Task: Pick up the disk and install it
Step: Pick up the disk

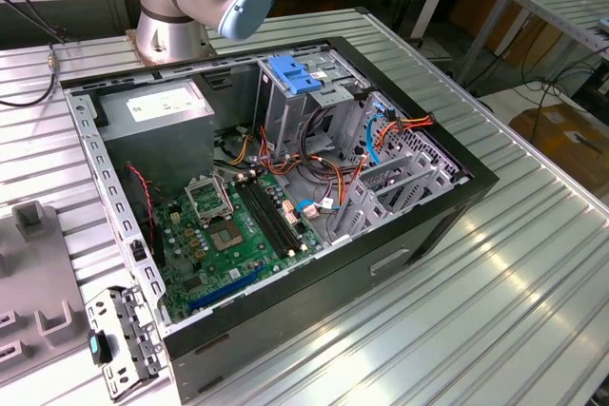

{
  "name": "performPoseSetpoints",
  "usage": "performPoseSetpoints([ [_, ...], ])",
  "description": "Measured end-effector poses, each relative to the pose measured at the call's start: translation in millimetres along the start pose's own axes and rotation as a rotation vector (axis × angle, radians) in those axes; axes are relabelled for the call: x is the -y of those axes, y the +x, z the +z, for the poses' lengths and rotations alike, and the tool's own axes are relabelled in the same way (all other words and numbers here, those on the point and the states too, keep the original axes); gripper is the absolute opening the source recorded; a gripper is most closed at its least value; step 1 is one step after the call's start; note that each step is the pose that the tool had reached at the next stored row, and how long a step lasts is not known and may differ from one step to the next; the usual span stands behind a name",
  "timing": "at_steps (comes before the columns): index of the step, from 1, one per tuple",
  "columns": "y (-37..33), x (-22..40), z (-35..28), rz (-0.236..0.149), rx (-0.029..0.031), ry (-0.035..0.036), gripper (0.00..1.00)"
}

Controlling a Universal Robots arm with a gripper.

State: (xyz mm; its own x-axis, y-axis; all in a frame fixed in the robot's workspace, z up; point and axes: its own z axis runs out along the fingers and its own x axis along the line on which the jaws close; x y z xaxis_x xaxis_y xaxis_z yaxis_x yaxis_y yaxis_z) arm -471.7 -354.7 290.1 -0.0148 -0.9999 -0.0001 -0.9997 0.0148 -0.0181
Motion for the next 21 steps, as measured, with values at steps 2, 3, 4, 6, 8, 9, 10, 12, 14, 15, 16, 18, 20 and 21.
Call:
performPoseSetpoints([
  [2,0.0,0.0,0.0,0.000,0.0000,0.0000,0.37],
  [3,0.0,0.0,0.0,0.000,0.0000,0.0000,0.37],
  [4,0.0,0.0,0.0,0.000,0.0000,0.0000,0.37],
  [6,0.0,0.0,0.0,0.000,0.0000,0.0000,0.37],
  [8,0.0,0.0,0.0,0.001,0.0000,-0.0001,0.37],
  [9,0.0,0.0,0.0,0.001,0.0000,-0.0001,0.37],
  [10,0.0,0.0,0.0,0.001,0.0000,-0.0001,0.37],
  [12,0.0,0.0,0.1,0.001,0.0000,-0.0001,0.37],
  [14,0.0,0.0,0.1,0.001,0.0000,0.0000,0.37],
  [15,0.0,0.0,0.2,0.001,0.0000,-0.0001,0.37],
  [16,0.0,0.0,0.2,0.001,-0.0001,-0.0001,0.37],
  [18,0.0,0.0,0.2,0.001,0.0000,0.0000,0.37],
  [20,0.0,0.0,0.2,0.000,0.0000,0.0000,0.37],
  [21,0.0,0.0,0.2,0.001,0.0000,0.0000,0.37],
])
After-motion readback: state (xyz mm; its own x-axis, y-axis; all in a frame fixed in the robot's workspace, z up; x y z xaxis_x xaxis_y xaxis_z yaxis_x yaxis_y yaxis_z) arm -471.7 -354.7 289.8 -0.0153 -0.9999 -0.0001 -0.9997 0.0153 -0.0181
